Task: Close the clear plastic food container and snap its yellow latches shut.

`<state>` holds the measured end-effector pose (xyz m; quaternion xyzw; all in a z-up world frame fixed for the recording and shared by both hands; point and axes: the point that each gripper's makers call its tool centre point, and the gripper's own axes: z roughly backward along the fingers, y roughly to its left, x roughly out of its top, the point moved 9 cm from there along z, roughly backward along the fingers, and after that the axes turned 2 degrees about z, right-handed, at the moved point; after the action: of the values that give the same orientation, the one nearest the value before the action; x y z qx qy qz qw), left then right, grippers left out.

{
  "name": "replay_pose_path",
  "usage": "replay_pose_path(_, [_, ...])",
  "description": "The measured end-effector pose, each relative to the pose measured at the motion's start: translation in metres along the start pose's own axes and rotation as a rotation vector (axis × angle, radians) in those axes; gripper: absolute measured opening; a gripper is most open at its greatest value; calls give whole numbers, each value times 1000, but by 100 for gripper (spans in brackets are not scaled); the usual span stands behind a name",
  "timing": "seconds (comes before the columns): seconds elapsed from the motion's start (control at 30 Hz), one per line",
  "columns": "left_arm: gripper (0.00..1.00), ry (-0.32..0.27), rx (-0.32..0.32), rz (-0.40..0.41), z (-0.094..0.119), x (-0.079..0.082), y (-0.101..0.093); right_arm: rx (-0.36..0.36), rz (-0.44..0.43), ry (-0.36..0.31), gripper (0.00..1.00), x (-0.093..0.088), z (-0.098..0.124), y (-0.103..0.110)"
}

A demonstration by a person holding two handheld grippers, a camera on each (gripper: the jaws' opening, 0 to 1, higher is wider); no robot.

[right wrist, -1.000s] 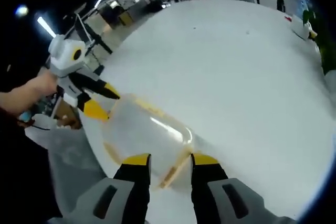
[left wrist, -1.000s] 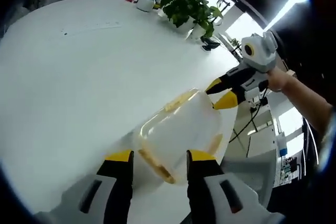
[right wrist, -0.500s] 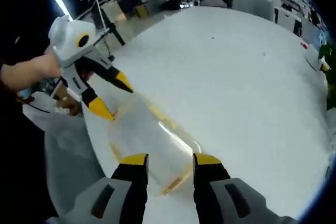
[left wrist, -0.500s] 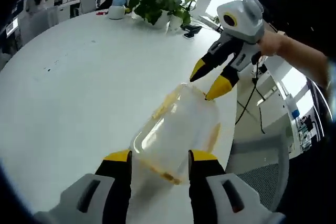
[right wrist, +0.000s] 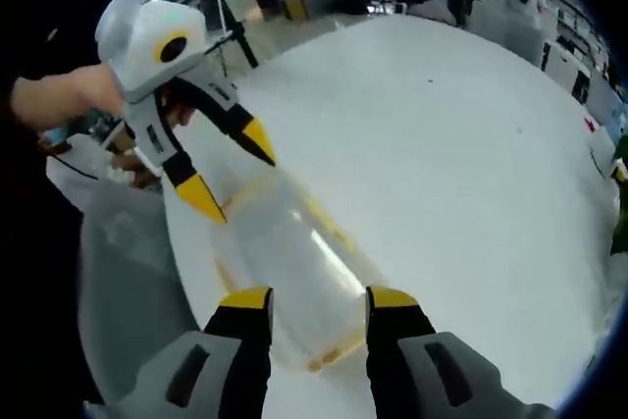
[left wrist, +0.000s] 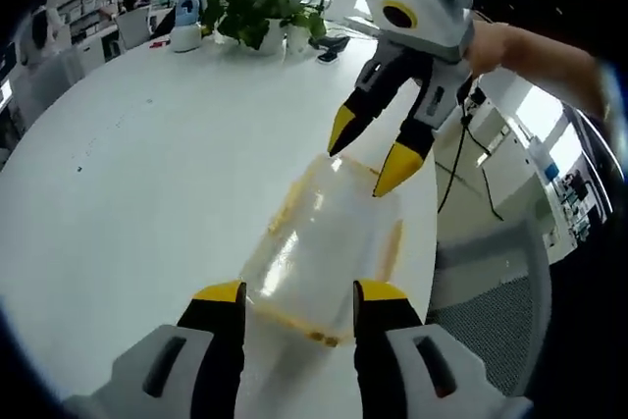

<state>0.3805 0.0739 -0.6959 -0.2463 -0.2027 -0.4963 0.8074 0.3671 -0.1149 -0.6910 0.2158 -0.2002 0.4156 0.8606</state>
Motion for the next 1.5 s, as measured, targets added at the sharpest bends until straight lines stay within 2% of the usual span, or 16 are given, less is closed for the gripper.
replay_pose_path(0.4, [44, 23, -1, -99, -4, 13, -12, 19, 124, 56, 35, 10, -6, 7])
replay_pose_path(0.73, [41, 49, -25, -137, -9, 16, -17, 44, 169, 84, 33, 12, -12, 11])
replay_pose_path(1.03, [41, 68, -31, -209, -19, 24, -25, 64, 226, 106, 33, 18, -18, 17])
replay_pose_path(1.5, [41, 82, -37, -234, -30, 22, -36, 75, 274, 121, 33, 21, -22, 15])
